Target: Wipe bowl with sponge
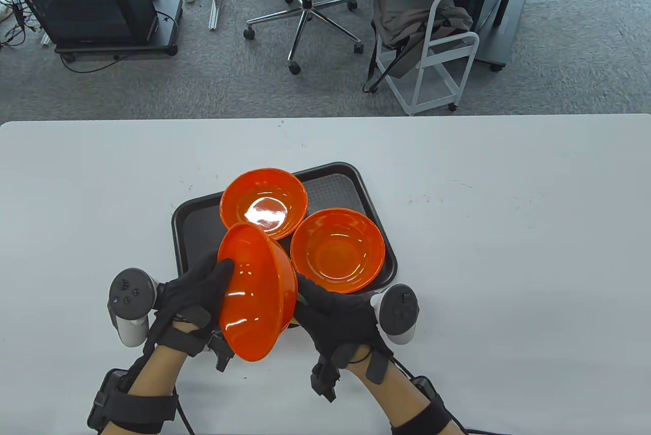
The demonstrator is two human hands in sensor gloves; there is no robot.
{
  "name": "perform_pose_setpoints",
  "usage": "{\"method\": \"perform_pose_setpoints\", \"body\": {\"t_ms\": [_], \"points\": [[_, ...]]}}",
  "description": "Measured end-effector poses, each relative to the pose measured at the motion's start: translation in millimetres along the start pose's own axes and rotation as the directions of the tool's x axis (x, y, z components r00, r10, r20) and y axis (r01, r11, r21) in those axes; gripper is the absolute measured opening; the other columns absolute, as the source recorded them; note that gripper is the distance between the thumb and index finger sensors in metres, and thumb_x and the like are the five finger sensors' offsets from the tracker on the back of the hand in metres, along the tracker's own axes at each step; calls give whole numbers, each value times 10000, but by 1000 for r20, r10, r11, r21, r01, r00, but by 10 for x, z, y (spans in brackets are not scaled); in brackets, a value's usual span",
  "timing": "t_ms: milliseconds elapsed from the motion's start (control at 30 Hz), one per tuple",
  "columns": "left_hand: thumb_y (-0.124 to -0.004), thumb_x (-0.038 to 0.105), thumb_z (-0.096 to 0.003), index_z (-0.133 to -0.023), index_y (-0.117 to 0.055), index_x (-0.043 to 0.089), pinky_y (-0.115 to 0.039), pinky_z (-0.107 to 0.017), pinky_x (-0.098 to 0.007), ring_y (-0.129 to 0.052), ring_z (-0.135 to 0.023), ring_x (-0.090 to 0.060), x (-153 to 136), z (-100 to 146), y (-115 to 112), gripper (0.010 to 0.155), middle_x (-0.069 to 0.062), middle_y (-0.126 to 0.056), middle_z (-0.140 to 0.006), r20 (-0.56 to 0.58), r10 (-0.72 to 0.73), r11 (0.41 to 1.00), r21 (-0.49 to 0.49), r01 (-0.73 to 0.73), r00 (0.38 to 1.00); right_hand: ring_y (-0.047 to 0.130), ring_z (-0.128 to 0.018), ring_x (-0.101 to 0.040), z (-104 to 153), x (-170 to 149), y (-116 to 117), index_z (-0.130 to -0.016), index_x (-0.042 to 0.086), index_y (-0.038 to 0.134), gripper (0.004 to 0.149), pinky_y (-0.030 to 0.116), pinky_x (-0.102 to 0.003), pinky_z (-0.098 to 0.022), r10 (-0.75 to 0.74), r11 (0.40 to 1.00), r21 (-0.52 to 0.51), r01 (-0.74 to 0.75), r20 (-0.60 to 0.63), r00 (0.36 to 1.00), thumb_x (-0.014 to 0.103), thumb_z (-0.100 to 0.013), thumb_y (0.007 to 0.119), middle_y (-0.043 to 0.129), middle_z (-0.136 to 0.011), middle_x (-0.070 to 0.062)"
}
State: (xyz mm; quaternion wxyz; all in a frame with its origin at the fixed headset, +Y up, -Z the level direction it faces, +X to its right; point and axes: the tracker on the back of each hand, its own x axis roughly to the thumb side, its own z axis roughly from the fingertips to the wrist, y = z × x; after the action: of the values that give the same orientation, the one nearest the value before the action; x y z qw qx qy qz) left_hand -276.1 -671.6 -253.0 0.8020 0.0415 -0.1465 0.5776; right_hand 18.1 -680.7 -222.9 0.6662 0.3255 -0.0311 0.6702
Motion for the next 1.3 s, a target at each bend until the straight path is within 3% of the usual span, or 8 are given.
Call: {"method": "perform_pose_setpoints", "body": {"t_ms": [200, 400, 567, 767, 1000, 1100, 1300], "points": [[-771, 542, -511, -815, -824, 125, -928, -68, -305, -898, 99, -44, -8, 3, 248, 519, 69, -990, -257, -52, -71, 994, 82, 75, 996, 1049, -487, -307, -12, -33, -8, -923, 2, 605, 508, 810, -553, -434, 27, 1000, 8, -27, -24, 999, 306, -553, 776, 888, -786, -282], [-799, 537, -502, -812, -838, 131, -927, -63, -307, -892, 107, -47, -26, 19, 502, 512, 59, -991, -244, -125, -269, 942, 170, 288, 955, 1051, -480, -308, 11, -50, -92, -914, -19, 599, 515, 812, -552, -430, 83, 996, -34, -85, -56, 995, 306, -555, 774, 889, -772, -294], [-814, 530, -497, -813, -846, 133, -926, -70, -316, -893, 104, -58, -136, 3, 585, 509, 43, -991, -242, -169, -311, 929, 155, 337, 935, 1049, -483, -310, 10, -60, -107, -918, -14, 598, 515, 811, -554, -430, 116, 992, -33, -118, -52, 992, 307, -555, 774, 886, -775, -294], [-809, 528, -500, -830, -846, 146, -925, -72, -314, -891, 102, -57, -192, -27, 657, 506, 27, -983, -245, -162, -229, 958, 137, 252, 960, 1049, -482, -312, 1, -81, -200, -921, -7, 600, 514, 811, -555, -429, 228, 973, -36, -229, -40, 973, 308, -555, 776, 886, -782, -290], [-801, 526, -506, -853, -839, 155, -924, -71, -313, -890, 102, -56, -367, 36, 918, 509, 18, -979, -245, -274, -180, 935, 250, 251, 945, 1049, -482, -314, 18, -96, -299, -922, -6, 600, 514, 810, -556, -428, 243, 968, -57, -246, -53, 969, 308, -556, 776, 886, -783, -291], [-799, 526, -507, -860, -837, 159, -924, -74, -314, -891, 99, -58, -456, 89, 1064, 511, 17, -979, -248, -333, -136, 912, 326, 249, 933, 1049, -482, -315, 16, -96, -309, -924, 0, 600, 513, 810, -556, -430, 247, 966, -59, -250, -53, 967, 310, -556, 777, 887, -786, -287], [-782, 514, -512, -889, -803, 150, -923, -97, -324, -901, 75, -67, -628, 248, 1379, 525, 4, -978, -275, -451, -83, 809, 491, 324, 889, 1049, -484, -315, 17, -94, -319, -925, 2, 600, 514, 810, -556, -430, 251, 966, -56, -254, -55, 966, 311, -556, 777, 886, -788, -287]]}}
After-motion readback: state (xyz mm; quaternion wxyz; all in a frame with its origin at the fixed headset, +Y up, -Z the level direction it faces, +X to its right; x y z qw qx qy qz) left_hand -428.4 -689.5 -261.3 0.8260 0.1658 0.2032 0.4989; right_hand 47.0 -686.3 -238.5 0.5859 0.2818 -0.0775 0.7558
